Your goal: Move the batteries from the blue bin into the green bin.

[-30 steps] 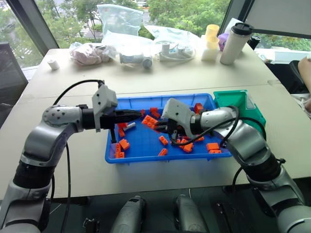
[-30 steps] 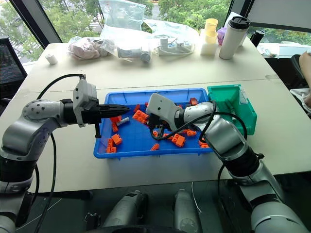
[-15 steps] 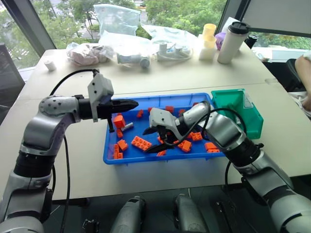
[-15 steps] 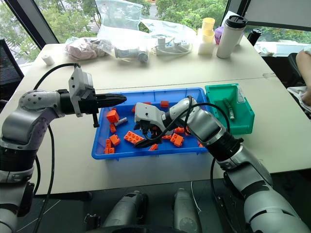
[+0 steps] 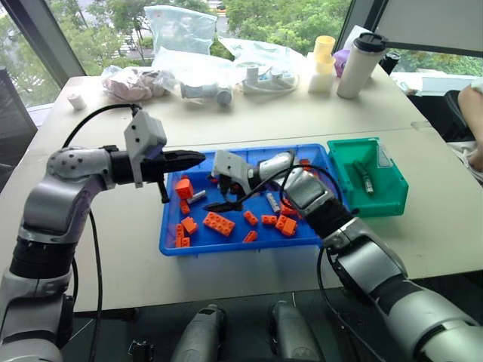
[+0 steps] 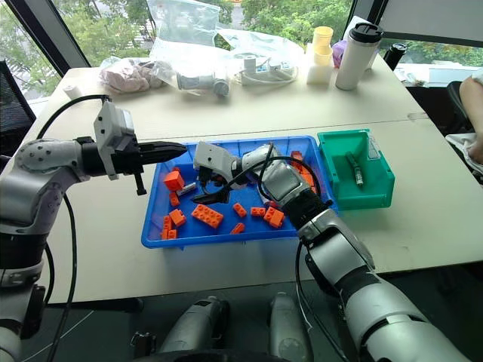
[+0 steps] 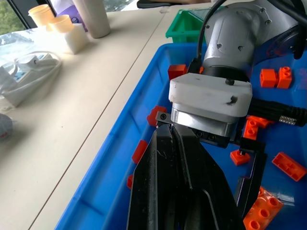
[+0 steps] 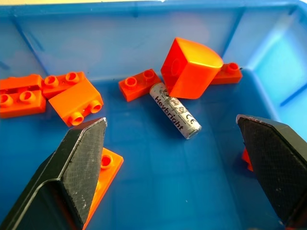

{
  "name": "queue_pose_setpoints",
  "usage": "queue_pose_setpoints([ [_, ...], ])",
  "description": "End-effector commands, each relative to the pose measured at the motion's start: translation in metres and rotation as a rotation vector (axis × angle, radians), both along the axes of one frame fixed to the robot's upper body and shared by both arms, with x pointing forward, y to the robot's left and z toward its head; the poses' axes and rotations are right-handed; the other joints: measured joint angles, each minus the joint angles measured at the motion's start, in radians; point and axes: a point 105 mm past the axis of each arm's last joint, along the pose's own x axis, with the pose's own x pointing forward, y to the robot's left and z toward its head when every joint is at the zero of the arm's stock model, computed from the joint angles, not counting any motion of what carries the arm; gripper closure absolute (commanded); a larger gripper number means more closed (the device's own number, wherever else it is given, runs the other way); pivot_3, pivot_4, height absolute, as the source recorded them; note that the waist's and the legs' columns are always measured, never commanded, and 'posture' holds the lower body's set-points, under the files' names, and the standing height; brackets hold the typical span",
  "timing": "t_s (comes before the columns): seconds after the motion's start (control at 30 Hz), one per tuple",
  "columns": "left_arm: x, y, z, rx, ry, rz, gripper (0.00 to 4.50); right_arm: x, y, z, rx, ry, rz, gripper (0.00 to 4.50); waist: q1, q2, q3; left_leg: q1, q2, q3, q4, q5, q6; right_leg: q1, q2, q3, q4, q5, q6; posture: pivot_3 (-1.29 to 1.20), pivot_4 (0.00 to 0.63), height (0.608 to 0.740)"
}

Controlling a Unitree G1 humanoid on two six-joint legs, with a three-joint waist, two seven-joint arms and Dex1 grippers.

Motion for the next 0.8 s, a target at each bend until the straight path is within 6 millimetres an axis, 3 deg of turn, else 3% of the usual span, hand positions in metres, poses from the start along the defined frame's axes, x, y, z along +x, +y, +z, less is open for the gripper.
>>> queue_pose_setpoints([
  [0.03,-0.002,0.006,0.015,-0.001,-0.065,0.024,4.5,0.005,0.015,0.008,0.012,-0.061,0.02,0.04,-0.002,0.0,0.0,0.0,0.0,0.0,0.0,0.0,0.0,0.0,0.0,0.0,0.0,0.0,0.0,0.0,0.15,0.74],
  [0.3,-0.005,0.008,0.014,0.002,-0.066,0.04,4.5,0.015,0.023,-0.011,-0.046,-0.044,-0.029,0.04,-0.022,0.0,0.0,0.0,0.0,-0.001,-0.003,0.001,-0.002,-0.001,0.0,0.0,0.0,0.0,0.0,0.0,0.15,0.74],
  [0.4,-0.006,0.008,0.013,0.002,-0.066,0.045,4.5,0.015,0.025,-0.015,-0.063,-0.021,-0.036,0.88,-0.025,0.0,0.0,0.001,0.0,-0.001,-0.006,0.003,-0.005,-0.002,0.001,0.001,0.0,0.0,0.0,0.0,0.15,0.74],
  [0.63,-0.007,0.007,0.012,-0.001,-0.069,0.052,4.5,0.013,0.033,-0.011,-0.058,-0.017,-0.017,4.47,-0.027,0.0,0.0,0.002,0.001,-0.002,-0.008,0.004,-0.006,-0.002,0.002,0.001,0.001,0.0,0.0,0.0,0.15,0.74],
  [0.8,-0.006,0.005,0.012,-0.008,-0.069,0.046,4.5,0.008,0.034,-0.008,-0.053,-0.024,0.015,4.47,-0.026,0.0,0.0,0.002,0.001,-0.002,-0.008,0.004,-0.006,-0.002,0.002,0.002,0.001,0.0,0.0,0.0,0.15,0.74],
])
